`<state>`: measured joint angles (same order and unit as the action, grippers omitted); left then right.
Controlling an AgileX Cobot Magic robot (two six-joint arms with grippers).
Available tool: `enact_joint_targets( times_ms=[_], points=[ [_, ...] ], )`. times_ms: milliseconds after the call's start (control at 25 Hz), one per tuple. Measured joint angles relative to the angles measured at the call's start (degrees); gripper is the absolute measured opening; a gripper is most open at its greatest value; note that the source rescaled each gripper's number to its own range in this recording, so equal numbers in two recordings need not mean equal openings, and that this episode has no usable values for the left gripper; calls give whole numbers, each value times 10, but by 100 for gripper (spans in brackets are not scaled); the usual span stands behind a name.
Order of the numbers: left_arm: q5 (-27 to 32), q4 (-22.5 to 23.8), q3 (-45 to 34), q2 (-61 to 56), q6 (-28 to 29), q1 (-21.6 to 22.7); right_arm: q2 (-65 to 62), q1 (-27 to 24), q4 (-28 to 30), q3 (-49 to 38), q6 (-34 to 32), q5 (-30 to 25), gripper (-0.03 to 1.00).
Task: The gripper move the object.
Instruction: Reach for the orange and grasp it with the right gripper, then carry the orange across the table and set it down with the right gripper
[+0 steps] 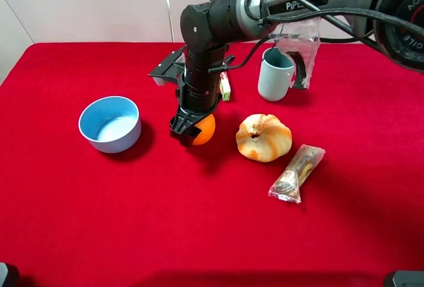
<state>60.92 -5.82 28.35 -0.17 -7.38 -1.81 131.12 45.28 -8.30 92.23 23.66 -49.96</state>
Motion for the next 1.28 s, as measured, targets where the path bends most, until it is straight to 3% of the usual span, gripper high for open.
enact_joint_targets(
  times_ms=[880, 1280],
  points=[
    [0, 0, 0, 0, 0, 0, -14, 0, 7, 0, 0, -20, 2],
    [0, 0, 0, 0, 0, 0, -23, 0, 13, 68, -12, -95, 2]
  ],
)
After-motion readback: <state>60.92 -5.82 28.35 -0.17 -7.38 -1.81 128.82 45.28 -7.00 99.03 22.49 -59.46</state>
